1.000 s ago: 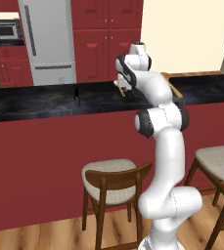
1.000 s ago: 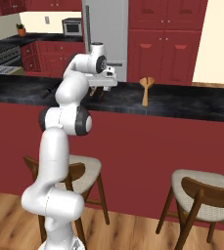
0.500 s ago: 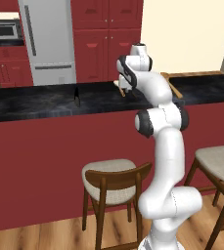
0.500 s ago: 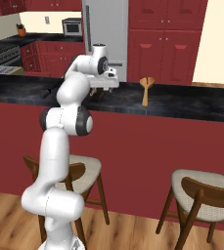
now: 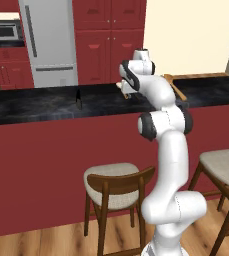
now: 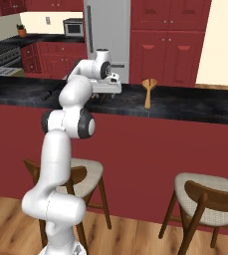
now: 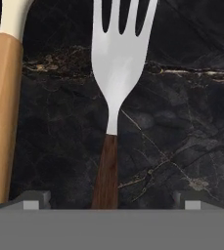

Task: Pick up the metallic utensils from the counter and place them in the open drawer. Make sure not to pick up any wooden utensils.

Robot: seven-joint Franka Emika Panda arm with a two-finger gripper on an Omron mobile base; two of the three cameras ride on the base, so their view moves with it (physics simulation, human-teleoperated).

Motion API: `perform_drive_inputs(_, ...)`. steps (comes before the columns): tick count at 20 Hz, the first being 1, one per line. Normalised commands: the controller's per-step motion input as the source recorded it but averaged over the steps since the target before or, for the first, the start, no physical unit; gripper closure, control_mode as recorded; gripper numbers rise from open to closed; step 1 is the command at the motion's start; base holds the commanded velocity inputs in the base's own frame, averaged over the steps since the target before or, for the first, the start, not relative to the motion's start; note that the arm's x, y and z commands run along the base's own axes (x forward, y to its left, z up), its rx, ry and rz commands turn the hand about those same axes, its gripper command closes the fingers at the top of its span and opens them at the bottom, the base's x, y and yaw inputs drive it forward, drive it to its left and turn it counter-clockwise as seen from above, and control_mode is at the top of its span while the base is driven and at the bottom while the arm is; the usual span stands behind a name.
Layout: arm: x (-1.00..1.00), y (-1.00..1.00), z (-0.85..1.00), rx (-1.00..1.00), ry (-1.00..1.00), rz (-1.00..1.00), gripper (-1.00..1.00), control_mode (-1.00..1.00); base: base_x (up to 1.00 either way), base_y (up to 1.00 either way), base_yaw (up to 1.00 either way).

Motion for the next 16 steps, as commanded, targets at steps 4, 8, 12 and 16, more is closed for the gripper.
perform_drive_inputs(4, 0.00, 0.00, -0.13, 0.00, 0.04, 0.00, -1.00, -1.00, 0.00, 0.00, 0.00)
perform_drive_inputs(8, 0.00, 0.00, -0.12, 0.00, 0.05, 0.00, -1.00, -1.00, 0.00, 0.00, 0.00)
perform_drive_inputs(12, 0.00, 0.00, -0.11, 0.00, 0.07, 0.00, 1.00, -1.00, 0.00, 0.00, 0.00)
perform_drive_inputs(16, 0.00, 0.00, 0.00, 0.00, 0.03, 0.00, 1.00, -1.00, 0.00, 0.00, 0.00)
